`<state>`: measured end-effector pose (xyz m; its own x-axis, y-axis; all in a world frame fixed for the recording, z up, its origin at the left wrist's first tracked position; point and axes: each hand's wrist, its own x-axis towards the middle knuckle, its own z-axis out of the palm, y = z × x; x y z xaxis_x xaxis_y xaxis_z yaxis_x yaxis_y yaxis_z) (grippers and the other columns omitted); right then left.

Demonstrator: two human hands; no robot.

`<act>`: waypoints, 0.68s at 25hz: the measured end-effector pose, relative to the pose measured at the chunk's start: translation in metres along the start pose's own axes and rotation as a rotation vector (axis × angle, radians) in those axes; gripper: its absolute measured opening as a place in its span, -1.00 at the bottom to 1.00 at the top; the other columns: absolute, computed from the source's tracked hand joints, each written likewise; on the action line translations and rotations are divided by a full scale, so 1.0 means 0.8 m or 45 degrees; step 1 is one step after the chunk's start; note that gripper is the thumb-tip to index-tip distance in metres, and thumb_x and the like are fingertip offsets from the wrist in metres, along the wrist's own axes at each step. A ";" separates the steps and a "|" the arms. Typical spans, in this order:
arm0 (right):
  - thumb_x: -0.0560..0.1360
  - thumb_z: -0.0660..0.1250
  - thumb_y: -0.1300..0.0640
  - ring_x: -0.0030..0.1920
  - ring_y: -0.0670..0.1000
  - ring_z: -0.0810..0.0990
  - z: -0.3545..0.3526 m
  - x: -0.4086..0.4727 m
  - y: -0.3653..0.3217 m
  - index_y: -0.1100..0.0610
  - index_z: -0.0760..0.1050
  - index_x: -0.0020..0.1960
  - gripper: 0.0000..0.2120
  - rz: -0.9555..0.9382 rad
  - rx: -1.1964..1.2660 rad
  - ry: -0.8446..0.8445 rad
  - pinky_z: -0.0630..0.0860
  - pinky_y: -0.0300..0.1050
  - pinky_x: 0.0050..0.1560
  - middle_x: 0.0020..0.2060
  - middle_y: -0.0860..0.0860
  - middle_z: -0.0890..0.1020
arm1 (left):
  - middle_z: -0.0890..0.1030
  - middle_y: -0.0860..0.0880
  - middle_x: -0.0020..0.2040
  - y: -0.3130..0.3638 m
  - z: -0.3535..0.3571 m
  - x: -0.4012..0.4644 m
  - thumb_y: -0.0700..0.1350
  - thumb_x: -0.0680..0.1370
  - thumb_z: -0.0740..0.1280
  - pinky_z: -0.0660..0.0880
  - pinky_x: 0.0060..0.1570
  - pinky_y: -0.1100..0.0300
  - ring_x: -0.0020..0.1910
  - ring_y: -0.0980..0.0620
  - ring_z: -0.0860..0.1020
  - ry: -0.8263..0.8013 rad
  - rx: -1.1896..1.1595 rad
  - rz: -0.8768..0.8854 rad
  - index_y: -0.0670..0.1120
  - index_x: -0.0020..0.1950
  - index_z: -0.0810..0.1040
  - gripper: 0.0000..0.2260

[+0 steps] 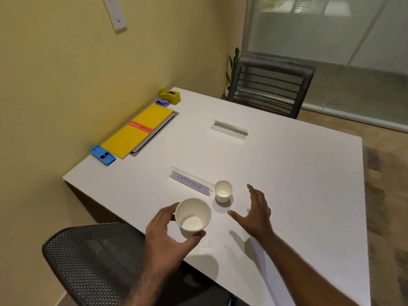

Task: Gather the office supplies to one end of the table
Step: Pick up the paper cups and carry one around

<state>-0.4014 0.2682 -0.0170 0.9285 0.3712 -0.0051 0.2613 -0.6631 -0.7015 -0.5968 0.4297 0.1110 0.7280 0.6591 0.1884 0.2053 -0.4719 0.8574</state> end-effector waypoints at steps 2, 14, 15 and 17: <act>0.27 0.52 -0.18 0.35 -0.01 0.38 -0.030 -0.031 -0.009 -0.03 0.22 0.47 -0.13 -0.042 0.058 0.077 0.30 0.09 0.32 0.33 -0.07 0.36 | 0.54 0.37 0.08 0.009 0.005 -0.006 0.18 0.11 0.55 0.40 -0.07 0.32 0.04 0.29 0.53 -0.058 -0.037 0.038 0.31 0.05 0.48 -0.45; 0.37 0.42 -0.18 0.17 -0.19 0.52 -0.189 -0.205 -0.097 -0.08 0.44 0.29 -0.47 -0.095 0.412 0.196 0.46 -0.22 0.14 0.17 -0.23 0.52 | 0.57 0.33 0.05 0.071 0.067 -0.026 0.23 0.18 0.57 0.44 -0.04 0.39 0.01 0.23 0.56 -0.467 -0.252 0.467 0.31 0.13 0.45 -0.43; 0.34 0.44 -0.20 0.17 -0.21 0.51 -0.194 -0.219 -0.096 -0.12 0.43 0.29 -0.44 -0.072 0.384 0.224 0.44 -0.28 0.10 0.16 -0.26 0.51 | 0.59 0.29 0.04 0.078 0.077 -0.036 0.24 0.20 0.55 0.48 -0.03 0.29 0.01 0.21 0.56 -0.511 -0.274 0.502 0.27 0.14 0.46 -0.44; 0.30 0.47 -0.25 0.14 -0.23 0.50 -0.204 -0.247 -0.091 -0.21 0.41 0.26 -0.44 -0.022 0.336 0.322 0.41 -0.39 0.01 0.14 -0.31 0.50 | 0.59 0.25 0.04 0.094 0.099 -0.059 0.24 0.24 0.53 0.53 -0.03 0.12 0.01 0.20 0.56 -0.598 -0.328 0.574 0.16 0.15 0.50 -0.46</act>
<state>-0.5611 0.1367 0.1515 0.9691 0.1867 0.1614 0.2310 -0.4551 -0.8600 -0.5641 0.3171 0.1285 0.9233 0.0815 0.3754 -0.3027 -0.4475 0.8415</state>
